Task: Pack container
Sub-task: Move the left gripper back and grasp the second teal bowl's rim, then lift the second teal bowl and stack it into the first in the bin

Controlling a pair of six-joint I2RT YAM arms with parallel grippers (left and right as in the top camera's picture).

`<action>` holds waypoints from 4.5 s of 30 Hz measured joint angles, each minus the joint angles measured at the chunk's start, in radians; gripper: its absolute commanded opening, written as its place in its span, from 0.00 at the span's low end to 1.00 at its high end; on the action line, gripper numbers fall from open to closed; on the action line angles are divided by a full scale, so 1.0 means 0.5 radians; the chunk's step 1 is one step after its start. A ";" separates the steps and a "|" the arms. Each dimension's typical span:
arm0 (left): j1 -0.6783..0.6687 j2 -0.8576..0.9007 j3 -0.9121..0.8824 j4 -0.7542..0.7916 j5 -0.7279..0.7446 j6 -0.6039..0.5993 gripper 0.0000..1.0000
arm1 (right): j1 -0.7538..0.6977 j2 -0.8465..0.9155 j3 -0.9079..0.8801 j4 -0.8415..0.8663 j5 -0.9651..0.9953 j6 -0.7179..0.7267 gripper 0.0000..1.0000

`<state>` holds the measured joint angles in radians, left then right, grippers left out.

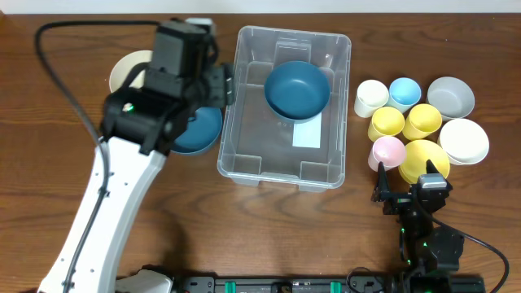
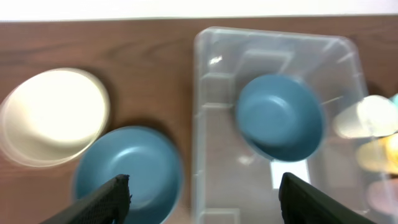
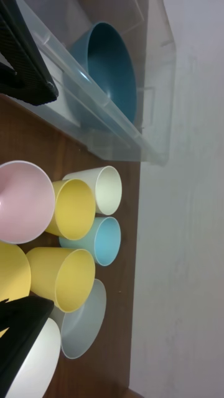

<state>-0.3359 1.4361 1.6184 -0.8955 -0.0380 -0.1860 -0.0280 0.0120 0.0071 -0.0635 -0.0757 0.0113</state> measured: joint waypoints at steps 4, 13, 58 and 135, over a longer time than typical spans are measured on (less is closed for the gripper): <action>0.148 -0.044 -0.001 -0.204 -0.100 -0.063 0.85 | 0.000 0.000 0.000 0.001 0.000 0.000 0.99; 0.670 -0.040 -0.106 -0.357 -0.170 -0.450 0.98 | 0.001 0.000 0.000 0.001 0.000 0.000 0.99; 0.877 0.328 -1.547 0.993 0.376 -1.056 0.06 | 0.000 0.000 0.000 0.001 0.000 0.000 0.99; -0.089 0.929 -0.192 1.046 0.481 -0.307 0.48 | 0.000 0.000 0.000 0.001 0.000 0.000 0.99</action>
<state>-0.3801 1.9003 1.5227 -0.3725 0.2024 -0.3393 -0.0280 0.0120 0.0071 -0.0631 -0.0757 0.0113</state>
